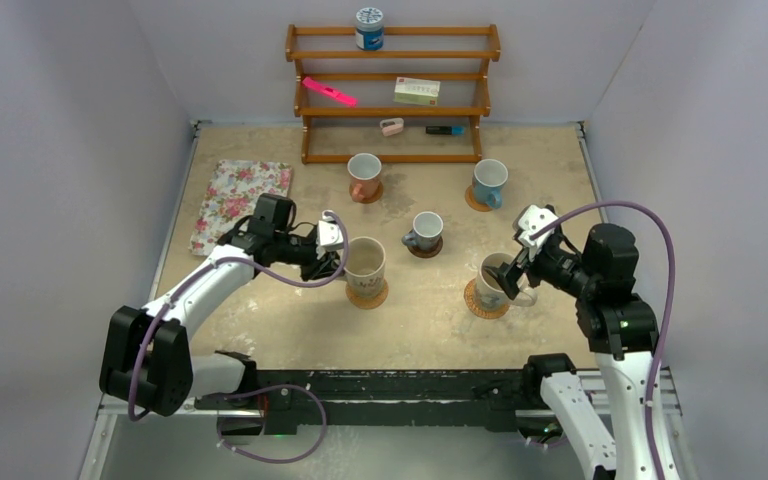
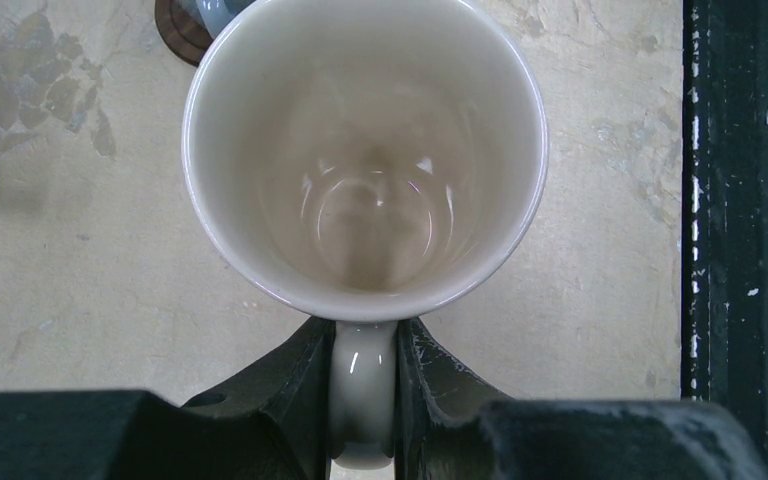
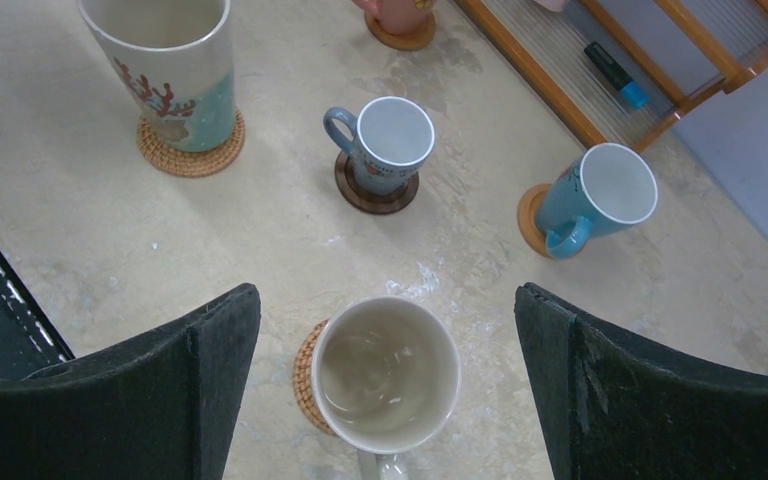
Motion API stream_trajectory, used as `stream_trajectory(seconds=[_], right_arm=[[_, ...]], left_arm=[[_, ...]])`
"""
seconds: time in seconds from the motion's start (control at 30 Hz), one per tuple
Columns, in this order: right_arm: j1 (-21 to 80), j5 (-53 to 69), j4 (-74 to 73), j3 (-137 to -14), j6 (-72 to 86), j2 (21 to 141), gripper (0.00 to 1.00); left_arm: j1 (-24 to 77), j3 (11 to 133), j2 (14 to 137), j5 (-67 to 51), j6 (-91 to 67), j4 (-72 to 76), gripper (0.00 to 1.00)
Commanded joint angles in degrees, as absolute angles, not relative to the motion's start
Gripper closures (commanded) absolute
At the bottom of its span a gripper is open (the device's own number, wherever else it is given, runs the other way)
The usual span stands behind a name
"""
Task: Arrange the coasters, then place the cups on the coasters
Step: Place the cup on the coaster.
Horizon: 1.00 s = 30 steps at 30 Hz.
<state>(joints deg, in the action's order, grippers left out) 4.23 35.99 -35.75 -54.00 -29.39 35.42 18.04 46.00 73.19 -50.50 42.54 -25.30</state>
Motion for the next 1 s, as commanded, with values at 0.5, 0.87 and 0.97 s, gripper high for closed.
stream_trajectory(seconds=[0.5,0.87,0.97], right_arm=[[4.39,38.21,-35.68,-53.79,-30.2,34.57,0.01],[4.39,38.39,-35.8,-53.83,-30.32,34.61,0.01],[4.39,38.44,-35.75,-53.84,-30.32,34.55,0.01]], left_arm=[[19.55,46.54,72.85,-53.83,41.89,-18.83,1.0],[19.77,46.3,73.15,-53.41,41.92,-19.05,1.0],[19.86,46.36,73.2,-53.48,42.18,-19.31,1.0]])
